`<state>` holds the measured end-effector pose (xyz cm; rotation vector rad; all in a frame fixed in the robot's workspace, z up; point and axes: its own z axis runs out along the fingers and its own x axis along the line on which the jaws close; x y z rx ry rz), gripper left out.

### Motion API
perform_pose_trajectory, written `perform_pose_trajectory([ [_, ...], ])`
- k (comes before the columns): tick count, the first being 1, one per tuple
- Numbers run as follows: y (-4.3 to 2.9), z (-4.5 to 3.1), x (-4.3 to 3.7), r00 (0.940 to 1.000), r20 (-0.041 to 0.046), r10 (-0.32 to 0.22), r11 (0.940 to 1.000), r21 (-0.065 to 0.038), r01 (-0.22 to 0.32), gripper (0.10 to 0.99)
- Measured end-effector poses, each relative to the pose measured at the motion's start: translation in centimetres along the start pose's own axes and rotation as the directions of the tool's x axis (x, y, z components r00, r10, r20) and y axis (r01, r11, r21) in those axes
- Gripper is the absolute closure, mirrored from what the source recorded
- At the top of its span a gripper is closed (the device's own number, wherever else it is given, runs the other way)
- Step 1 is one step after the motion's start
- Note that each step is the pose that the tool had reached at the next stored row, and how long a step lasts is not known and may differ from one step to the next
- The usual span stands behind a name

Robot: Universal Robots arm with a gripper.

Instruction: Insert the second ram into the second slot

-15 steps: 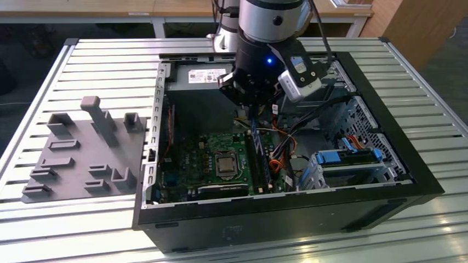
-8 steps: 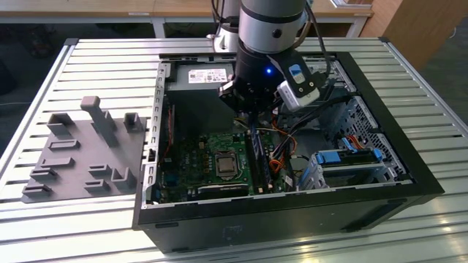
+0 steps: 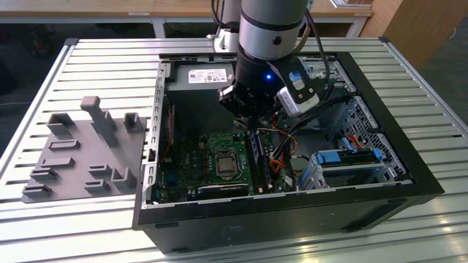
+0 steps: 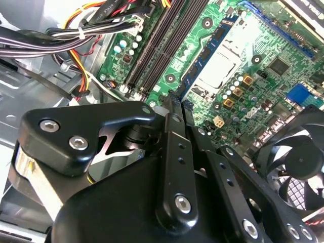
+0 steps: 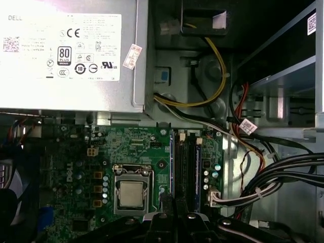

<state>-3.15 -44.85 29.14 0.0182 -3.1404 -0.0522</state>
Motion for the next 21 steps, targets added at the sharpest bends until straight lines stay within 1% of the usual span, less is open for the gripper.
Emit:
perform_pose_trajectory([
  [9, -0.02, 0.41, 0.00, 1.0000, 0.0000, 0.000, 1.0000, 0.000, 0.000, 0.953],
  [16, -0.03, 0.93, 0.00, 1.0000, 0.0000, 0.000, 1.0000, 0.000, 0.000, 0.953],
  [21, -0.04, 1.15, 0.00, 1.0000, -0.0001, 0.000, 1.0000, 0.000, 0.000, 0.953],
])
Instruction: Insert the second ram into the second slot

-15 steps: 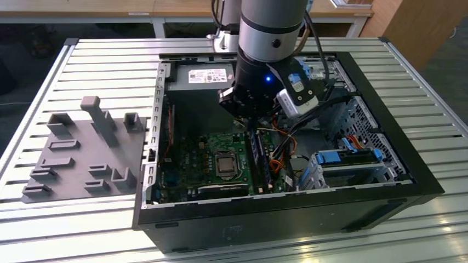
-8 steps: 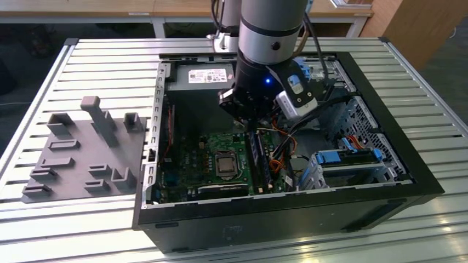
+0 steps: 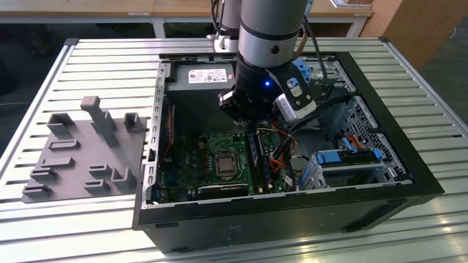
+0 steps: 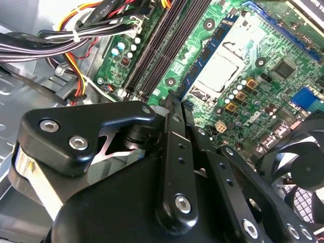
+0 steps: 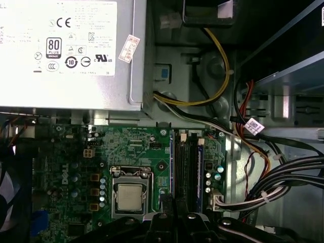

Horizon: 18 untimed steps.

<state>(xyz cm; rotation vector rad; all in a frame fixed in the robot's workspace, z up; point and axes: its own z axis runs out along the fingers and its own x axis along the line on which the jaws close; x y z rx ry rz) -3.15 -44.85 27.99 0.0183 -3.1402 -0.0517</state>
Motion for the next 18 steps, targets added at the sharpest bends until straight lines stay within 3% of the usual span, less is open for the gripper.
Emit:
perform_pose_trajectory([
  [10, -0.02, 0.46, -0.15, 1.0000, 0.0002, 0.004, 1.0000, 0.000, -0.004, 0.953],
  [18, -0.66, 0.92, -0.17, 0.9998, 0.0001, 0.020, 0.9998, 0.000, -0.020, 0.953],
])
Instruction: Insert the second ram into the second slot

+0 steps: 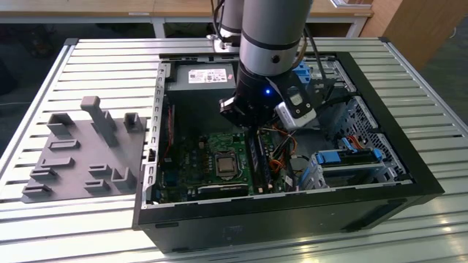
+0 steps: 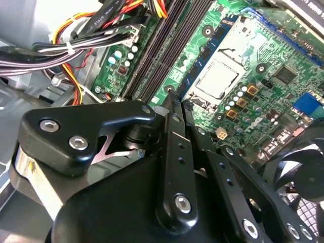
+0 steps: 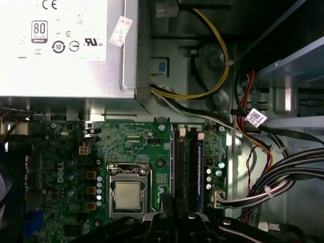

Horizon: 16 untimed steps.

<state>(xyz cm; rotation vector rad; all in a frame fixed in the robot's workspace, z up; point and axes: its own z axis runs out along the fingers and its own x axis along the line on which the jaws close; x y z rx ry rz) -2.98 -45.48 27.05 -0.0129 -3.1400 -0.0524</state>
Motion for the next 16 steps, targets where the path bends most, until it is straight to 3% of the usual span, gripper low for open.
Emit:
perform_pose_trajectory([
  [8, -0.06, 1.29, -0.02, 1.0000, -0.0018, 0.002, 1.0000, -0.001, -0.002, 0.953],
  [16, -0.26, 1.59, -0.02, 1.0000, -0.0022, 0.002, 1.0000, -0.003, -0.002, 0.953],
])
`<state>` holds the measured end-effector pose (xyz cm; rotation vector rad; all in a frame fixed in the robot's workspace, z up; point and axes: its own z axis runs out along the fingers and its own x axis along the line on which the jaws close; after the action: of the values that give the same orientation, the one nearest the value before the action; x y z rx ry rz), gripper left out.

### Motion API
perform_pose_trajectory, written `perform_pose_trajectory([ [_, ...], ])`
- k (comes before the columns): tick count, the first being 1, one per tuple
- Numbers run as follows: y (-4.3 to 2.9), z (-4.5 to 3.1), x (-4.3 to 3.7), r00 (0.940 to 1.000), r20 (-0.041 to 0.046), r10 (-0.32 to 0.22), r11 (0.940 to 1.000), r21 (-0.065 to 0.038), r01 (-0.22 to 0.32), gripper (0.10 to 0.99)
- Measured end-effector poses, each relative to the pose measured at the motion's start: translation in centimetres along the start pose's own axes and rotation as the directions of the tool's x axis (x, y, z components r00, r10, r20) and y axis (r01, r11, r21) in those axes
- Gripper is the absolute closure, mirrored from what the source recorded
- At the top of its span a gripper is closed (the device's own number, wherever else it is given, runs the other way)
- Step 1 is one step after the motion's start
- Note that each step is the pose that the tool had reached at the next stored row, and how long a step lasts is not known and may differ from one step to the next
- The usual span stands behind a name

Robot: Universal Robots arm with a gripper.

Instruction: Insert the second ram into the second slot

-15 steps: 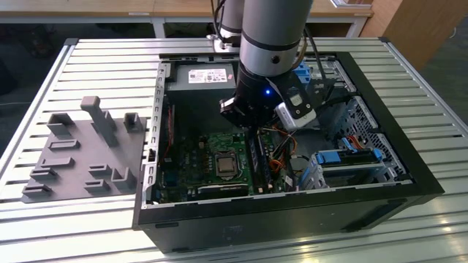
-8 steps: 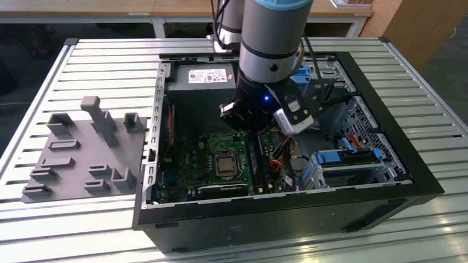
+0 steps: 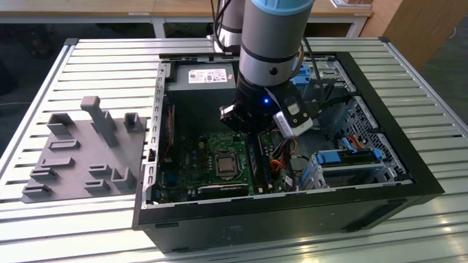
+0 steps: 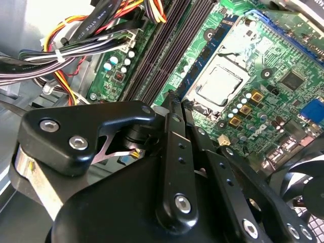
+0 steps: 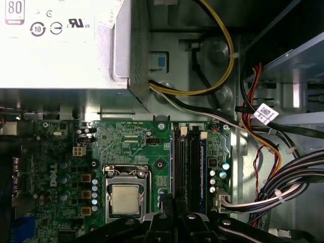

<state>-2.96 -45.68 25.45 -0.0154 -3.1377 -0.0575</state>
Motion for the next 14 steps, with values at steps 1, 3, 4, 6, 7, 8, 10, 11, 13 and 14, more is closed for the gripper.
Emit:
perform_pose_trajectory([
  [1, 0.00, 0.04, 0.00, 1.0000, 0.0000, 0.000, 1.0000, 0.000, 0.000, 0.953],
  [3, 0.00, 0.06, 0.00, 1.0000, 0.0000, 0.000, 1.0000, 0.000, 0.000, 0.953],
  [4, 0.00, 0.06, 0.00, 1.0000, -0.0001, 0.000, 1.0000, 0.000, 0.000, 0.953],
  [6, 0.00, 0.14, -0.01, 1.0000, -0.0010, 0.000, 1.0000, -0.001, 0.000, 0.953],
  [7, 0.00, 0.18, -0.02, 1.0000, -0.0019, 0.000, 1.0000, 0.000, 0.000, 0.953],
  [8, -0.01, 0.20, -0.02, 1.0000, -0.0027, 0.000, 1.0000, 0.000, 0.000, 0.953],
  [10, -0.01, 0.32, -0.02, 1.0000, -0.0036, 0.000, 1.0000, 0.000, 0.000, 0.953],
  [11, -0.01, 0.40, -0.02, 1.0000, -0.0041, 0.000, 1.0000, 0.000, 0.000, 0.953],
  [13, -0.02, 0.59, -0.02, 1.0000, -0.0053, 0.000, 1.0000, 0.000, 0.000, 0.953],
  [14, -0.02, 0.67, -0.02, 1.0000, -0.0058, 0.000, 1.0000, 0.000, 0.000, 0.953],
])
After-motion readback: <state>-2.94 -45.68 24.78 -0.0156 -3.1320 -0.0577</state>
